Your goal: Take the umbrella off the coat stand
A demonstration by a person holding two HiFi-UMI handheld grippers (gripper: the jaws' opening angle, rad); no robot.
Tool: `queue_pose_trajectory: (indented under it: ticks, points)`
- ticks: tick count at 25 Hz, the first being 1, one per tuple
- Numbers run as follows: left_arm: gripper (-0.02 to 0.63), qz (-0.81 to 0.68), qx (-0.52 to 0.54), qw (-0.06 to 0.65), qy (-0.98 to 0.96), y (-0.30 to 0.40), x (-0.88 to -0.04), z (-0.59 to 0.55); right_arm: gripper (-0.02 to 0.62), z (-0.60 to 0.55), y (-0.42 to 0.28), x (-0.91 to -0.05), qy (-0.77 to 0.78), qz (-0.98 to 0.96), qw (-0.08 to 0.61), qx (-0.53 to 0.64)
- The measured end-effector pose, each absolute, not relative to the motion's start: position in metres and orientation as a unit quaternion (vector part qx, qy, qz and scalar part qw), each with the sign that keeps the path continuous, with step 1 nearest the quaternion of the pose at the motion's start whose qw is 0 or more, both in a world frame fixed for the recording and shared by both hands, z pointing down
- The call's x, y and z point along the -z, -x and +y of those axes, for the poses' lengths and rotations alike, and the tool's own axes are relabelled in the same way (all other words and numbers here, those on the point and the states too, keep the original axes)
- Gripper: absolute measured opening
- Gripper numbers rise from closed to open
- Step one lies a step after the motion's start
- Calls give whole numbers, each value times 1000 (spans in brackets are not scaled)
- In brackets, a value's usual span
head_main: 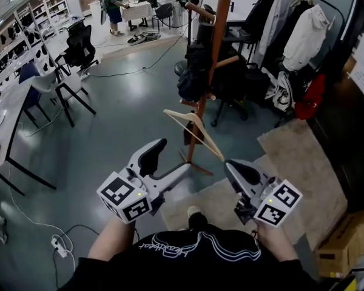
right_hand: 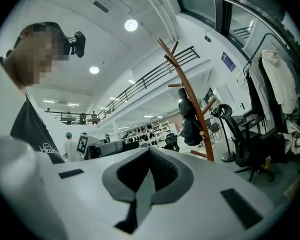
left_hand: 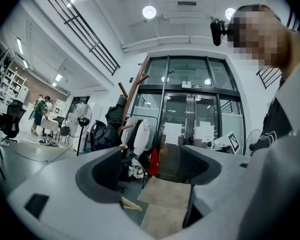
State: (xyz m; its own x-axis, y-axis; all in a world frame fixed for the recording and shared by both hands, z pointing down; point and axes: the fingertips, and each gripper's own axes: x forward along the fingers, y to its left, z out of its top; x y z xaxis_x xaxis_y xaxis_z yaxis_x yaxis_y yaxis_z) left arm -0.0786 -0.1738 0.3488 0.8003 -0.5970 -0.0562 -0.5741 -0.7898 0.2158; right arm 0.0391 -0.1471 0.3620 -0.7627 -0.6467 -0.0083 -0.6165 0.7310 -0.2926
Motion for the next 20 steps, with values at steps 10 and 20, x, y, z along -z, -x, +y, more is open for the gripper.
queue_pose_trajectory:
  ticks: [10, 20]
  points:
    - [353, -329, 59, 86, -938, 65, -342, -258, 2, -234, -59, -350, 330, 934, 67, 123]
    - [353, -339, 38, 46, -939, 50, -333, -344, 2, -311, -68, -341, 313, 942, 64, 105]
